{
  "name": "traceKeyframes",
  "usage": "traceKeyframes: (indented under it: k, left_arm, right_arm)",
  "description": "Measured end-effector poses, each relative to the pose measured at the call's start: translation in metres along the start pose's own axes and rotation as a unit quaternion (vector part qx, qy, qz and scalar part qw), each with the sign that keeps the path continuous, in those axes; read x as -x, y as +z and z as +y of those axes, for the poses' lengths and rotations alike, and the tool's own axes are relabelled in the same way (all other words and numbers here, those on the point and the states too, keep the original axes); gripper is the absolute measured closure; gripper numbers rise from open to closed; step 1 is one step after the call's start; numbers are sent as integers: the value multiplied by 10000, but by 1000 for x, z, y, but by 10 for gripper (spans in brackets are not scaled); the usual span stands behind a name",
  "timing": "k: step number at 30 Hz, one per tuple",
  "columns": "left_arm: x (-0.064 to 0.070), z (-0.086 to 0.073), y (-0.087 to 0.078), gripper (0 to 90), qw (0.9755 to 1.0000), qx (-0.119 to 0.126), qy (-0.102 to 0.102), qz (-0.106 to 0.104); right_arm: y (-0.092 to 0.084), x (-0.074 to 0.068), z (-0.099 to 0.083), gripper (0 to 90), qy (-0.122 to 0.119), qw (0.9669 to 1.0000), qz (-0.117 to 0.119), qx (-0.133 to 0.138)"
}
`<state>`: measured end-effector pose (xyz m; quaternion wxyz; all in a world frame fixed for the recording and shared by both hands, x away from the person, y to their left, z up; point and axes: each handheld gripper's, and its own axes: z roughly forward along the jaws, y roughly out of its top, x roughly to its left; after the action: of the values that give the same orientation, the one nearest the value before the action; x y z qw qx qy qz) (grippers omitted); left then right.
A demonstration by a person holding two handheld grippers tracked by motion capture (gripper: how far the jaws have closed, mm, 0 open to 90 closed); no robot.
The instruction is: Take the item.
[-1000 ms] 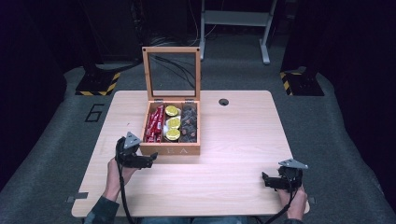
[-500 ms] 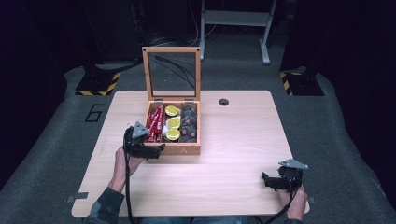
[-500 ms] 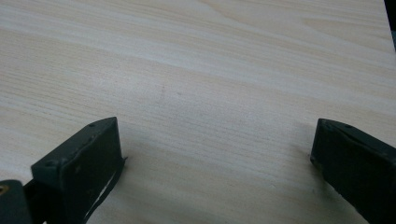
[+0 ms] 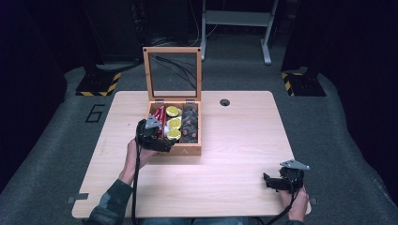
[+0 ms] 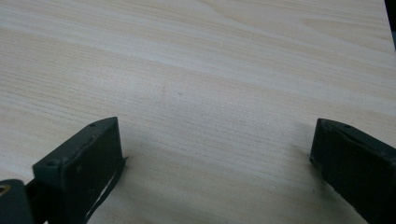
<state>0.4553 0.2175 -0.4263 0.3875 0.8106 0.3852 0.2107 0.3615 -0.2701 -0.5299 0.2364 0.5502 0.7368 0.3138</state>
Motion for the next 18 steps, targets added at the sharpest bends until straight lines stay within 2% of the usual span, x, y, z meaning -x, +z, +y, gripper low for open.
traceKeyframes:
  k: [8,16,18]
  left_arm:
    - [-1,6,16,43,9998,-122,-1,-170]
    - [-2,8,29,148,9994,-297,45,-160]
    - [-2,7,34,158,9994,-276,-25,-186]
  right_arm:
    - [0,0,0,20,18,10000,2,13]
    - [0,-1,0,21,28,10000,2,11]
    - [0,-1,0,21,29,10000,1,12]
